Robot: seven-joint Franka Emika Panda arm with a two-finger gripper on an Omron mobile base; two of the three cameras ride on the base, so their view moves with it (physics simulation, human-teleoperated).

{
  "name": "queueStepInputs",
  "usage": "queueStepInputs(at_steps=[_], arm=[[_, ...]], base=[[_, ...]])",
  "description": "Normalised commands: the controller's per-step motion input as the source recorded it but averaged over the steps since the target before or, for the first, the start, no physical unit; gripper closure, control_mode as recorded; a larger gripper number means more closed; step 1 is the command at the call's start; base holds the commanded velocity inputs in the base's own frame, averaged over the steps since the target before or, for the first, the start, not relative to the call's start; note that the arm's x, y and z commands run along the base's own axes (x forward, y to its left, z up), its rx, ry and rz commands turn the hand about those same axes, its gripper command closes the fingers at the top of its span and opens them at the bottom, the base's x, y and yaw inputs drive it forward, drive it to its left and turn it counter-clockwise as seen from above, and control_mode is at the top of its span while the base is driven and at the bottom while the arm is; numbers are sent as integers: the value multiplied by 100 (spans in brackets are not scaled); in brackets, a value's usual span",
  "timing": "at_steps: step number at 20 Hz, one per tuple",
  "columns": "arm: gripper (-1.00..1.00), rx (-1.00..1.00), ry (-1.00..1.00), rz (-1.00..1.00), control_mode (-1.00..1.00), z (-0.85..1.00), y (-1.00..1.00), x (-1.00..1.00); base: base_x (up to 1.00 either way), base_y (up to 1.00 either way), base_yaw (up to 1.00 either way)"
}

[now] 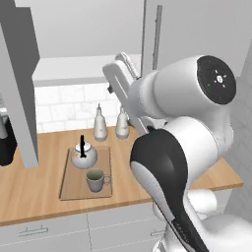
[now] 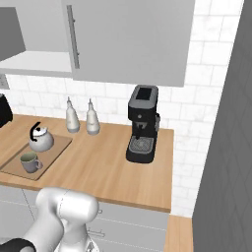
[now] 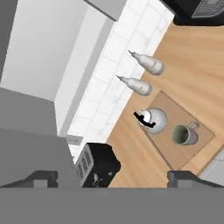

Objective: Pick the kettle from the counter and place it on the tray. Then pick the mug from the cabinet and place it on the tray. Then close the cabinet doors.

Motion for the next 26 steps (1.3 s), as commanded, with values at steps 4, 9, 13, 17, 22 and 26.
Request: queueStepInputs(at_steps=[4,9,13,17,22,26], arm=[[-100,30,-15,-1,-100,-12,47,-63],[-100,24,-2,-6,-100,-2,43,-19],[-100,18,-1,5,-100,0,34,-52],[-100,5,3,3,-100,5,45,-38],[-100,0,0,2,-100,1,56,-29],[-100,0,7,6,-100,6,41,-21]], base=[[0,0,0],[0,0,0],[0,0,0],[0,0,0],[0,0,0],[0,0,0]])
